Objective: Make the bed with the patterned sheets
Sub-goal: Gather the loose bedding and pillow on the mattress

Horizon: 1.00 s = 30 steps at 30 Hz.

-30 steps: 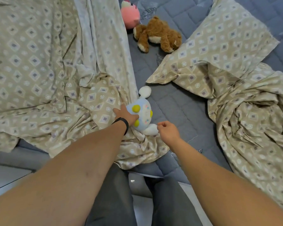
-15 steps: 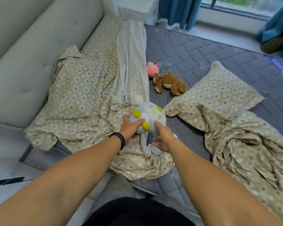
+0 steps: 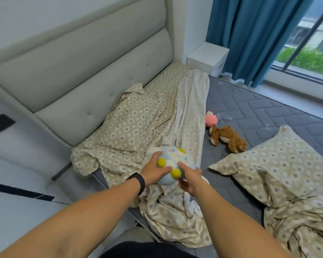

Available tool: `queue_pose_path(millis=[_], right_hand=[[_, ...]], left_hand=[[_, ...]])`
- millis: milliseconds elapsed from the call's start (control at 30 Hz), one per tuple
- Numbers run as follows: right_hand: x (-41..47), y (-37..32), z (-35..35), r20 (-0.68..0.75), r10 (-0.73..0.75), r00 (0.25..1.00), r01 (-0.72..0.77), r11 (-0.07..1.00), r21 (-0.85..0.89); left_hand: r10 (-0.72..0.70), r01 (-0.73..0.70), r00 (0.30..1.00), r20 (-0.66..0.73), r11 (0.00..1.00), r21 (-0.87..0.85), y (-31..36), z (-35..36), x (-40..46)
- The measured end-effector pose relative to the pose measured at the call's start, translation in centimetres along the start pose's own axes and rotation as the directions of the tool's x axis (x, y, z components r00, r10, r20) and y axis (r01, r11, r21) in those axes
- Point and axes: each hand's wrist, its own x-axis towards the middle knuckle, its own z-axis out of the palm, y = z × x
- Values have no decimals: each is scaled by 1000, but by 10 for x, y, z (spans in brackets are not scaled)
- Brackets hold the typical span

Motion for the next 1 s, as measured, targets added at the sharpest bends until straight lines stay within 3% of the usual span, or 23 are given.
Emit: queue_pose_path(millis=[133,267,367,467,567,767,900,1000], right_hand=[[15,0,37,-27,18,999,-19,999,-37],[43,-46,99,-42,-188,981,187,982,-28],[54,-100,142,4,-266,964,266,964,5],[67,-134,168,-81,-223,971,221,975,-37],[68,-134,183,-99,-189,977,177,977,-122],[68,-85,182,-127,-170,977,132,955,-265],[58,-72,152,-125,-354,927,227,794,-565],[51,-73,112,-112,-385,916,208,695,-689]], left_hand=[[-9,5,999,32,993,122,-12,-31,27],[28,-28,1000,-7,999,30,2,-85,77],[92,-89,995,-44,994,65,33,-140,118],[24,-19,992,-120,999,43,49,-195,153],[-57,61,993,-105,997,40,37,-221,165],[-151,151,988,11,988,16,3,-204,151],[-160,144,980,121,981,128,-4,-176,150],[-130,95,974,184,978,187,12,-145,146]])
